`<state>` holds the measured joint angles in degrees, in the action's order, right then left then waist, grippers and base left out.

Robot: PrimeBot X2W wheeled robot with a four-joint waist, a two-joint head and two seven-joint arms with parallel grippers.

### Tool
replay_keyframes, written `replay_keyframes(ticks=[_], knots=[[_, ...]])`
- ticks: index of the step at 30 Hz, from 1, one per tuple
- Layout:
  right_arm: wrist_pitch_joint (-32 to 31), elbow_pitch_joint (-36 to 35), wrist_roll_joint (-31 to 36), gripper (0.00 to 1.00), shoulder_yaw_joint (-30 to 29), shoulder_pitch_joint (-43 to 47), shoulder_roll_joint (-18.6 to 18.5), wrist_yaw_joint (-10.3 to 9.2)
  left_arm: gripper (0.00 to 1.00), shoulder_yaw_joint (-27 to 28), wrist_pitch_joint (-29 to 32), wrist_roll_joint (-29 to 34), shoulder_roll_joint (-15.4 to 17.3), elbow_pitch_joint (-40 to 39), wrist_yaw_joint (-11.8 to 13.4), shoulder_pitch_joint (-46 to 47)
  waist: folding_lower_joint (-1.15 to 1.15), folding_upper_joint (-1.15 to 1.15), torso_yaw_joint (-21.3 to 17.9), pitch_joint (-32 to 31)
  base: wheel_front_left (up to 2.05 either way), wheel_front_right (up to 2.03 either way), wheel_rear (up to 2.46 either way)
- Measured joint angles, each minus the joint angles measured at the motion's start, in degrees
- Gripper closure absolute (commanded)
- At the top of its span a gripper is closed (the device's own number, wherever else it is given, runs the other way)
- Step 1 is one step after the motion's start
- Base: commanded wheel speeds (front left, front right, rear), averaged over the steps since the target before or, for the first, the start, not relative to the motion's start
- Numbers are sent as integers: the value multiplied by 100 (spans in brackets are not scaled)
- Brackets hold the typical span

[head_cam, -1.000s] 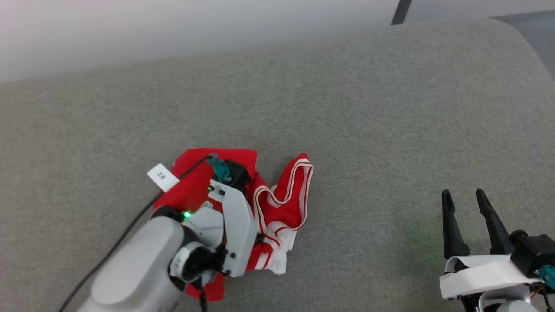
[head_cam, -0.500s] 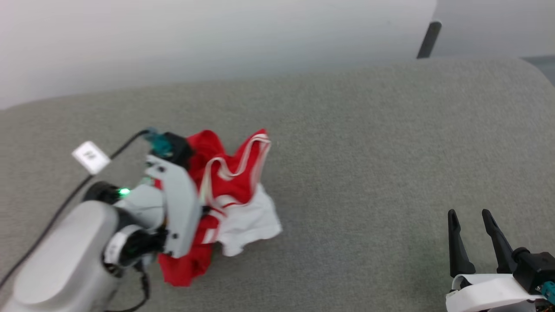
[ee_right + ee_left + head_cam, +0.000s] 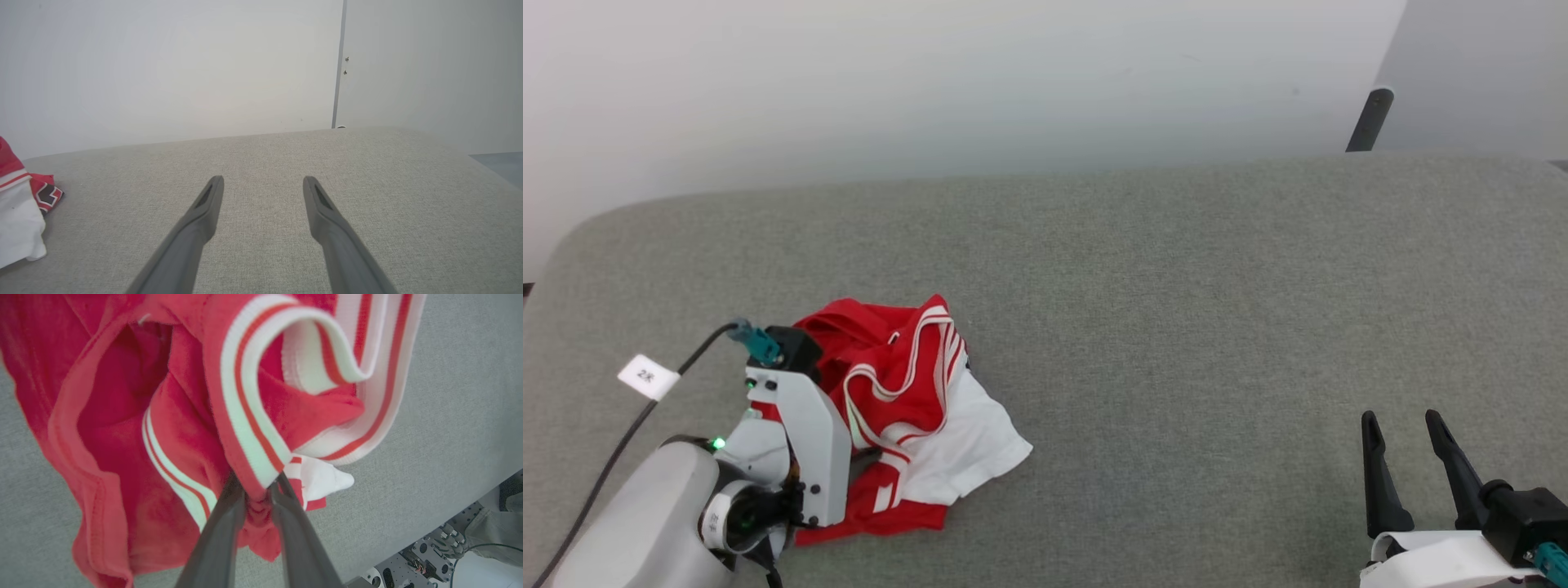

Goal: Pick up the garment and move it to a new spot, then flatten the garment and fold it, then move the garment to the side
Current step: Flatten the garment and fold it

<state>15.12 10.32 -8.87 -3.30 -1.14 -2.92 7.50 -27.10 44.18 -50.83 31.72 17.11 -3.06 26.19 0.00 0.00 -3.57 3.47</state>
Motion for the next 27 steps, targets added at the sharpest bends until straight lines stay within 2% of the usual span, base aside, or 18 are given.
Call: replay_keyframes(ticks=[1, 2, 3, 8, 14, 20, 27], knots=[[0, 0, 16, 0, 2, 0, 0, 0, 27, -7, -51, 1, -33, 96, -16, 9, 0, 0, 13, -10, 0, 0, 0], [0, 1, 36, 0, 3, 1, -1, 0, 11, -26, -59, 8, -49, 167, -57, 26, 0, 0, 26, -25, 0, 0, 0], [0, -7, 52, 0, 15, 16, -2, 0, 0, -76, -126, 89, -56, 214, -105, 85, 0, 0, 63, -66, 0, 0, 0], [0, -5, 98, 0, 58, 91, -1, 0, 0, -147, -154, 171, -30, 112, -157, 233, 0, 0, 174, -174, 0, 0, 0], [0, 12, 144, 0, 152, 182, -1, 0, 0, -25, -635, 385, 26, -413, -75, 285, 0, 0, 494, -334, 0, 0, 0], [-26, 44, 154, 0, 237, 174, -1, 0, 0, 266, -2129, 926, 112, -779, -7, 91, 0, 0, 954, -461, 0, 0, 0], [-269, 129, 13, 0, 413, 116, -5, 0, 0, 525, -3923, 1428, 29, -649, 144, -456, 0, 0, 1581, -591, 0, 0, 0]])
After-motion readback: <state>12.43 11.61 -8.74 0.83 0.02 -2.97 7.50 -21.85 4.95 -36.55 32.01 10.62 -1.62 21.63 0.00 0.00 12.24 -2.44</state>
